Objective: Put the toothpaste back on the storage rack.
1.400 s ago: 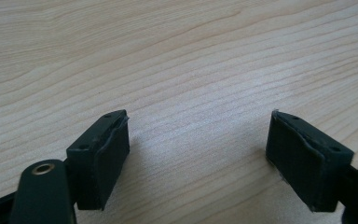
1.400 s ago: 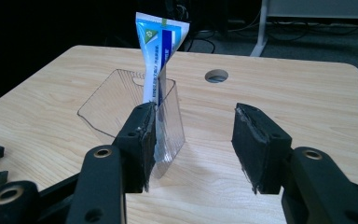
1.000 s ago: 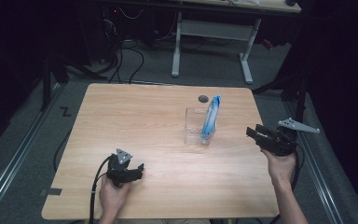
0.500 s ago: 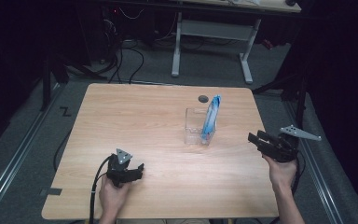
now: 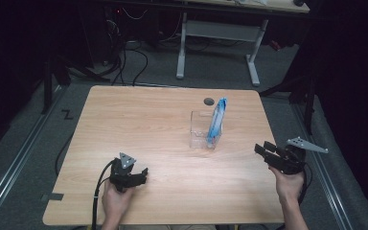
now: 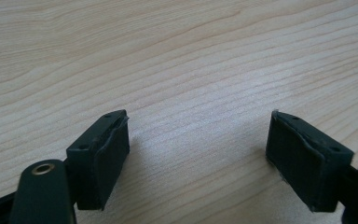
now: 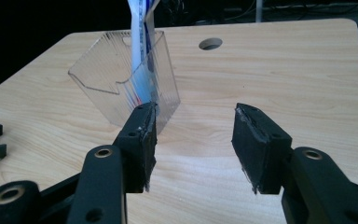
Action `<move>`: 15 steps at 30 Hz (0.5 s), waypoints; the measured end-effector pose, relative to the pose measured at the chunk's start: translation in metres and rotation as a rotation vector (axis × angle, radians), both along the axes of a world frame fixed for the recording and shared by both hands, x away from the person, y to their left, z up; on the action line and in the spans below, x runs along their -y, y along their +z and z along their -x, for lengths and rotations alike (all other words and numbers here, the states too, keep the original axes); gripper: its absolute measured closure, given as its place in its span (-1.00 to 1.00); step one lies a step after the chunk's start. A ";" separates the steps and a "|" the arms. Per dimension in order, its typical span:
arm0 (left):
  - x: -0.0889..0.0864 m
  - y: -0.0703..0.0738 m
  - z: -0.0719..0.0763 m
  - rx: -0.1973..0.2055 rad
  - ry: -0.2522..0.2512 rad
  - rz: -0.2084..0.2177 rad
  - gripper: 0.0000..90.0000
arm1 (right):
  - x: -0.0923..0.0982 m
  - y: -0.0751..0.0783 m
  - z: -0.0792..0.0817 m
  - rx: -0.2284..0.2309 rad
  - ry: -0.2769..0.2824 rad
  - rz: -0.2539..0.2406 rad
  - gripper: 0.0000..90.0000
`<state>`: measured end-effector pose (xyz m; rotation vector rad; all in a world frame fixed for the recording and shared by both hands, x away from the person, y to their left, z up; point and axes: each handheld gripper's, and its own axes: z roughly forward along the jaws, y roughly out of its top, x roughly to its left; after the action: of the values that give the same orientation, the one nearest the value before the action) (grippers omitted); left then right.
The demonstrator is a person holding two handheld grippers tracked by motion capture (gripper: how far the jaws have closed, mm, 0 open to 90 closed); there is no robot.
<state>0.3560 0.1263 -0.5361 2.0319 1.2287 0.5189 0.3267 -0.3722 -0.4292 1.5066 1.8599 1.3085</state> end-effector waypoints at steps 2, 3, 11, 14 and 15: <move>0.000 0.000 0.000 0.000 0.000 0.000 -0.52 | 0.000 -0.004 0.001 -0.001 0.000 0.002 0.11; 0.000 0.000 0.000 0.000 0.000 0.000 -0.52 | 0.000 -0.005 0.001 -0.006 -0.003 0.000 0.11; 0.000 0.000 0.000 0.000 0.000 -0.001 -0.52 | -0.001 -0.017 0.003 -0.020 -0.010 0.003 0.11; 0.000 0.000 0.000 0.002 0.001 -0.001 -0.52 | -0.002 -0.021 0.003 -0.028 -0.014 0.006 0.11; 0.000 0.000 0.000 0.000 0.000 0.000 -0.52 | -0.002 -0.023 0.003 -0.031 -0.015 0.006 0.11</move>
<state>0.3560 0.1262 -0.5362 2.0319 1.2290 0.5196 0.3235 -0.3702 -0.4522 1.5434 1.8667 1.2780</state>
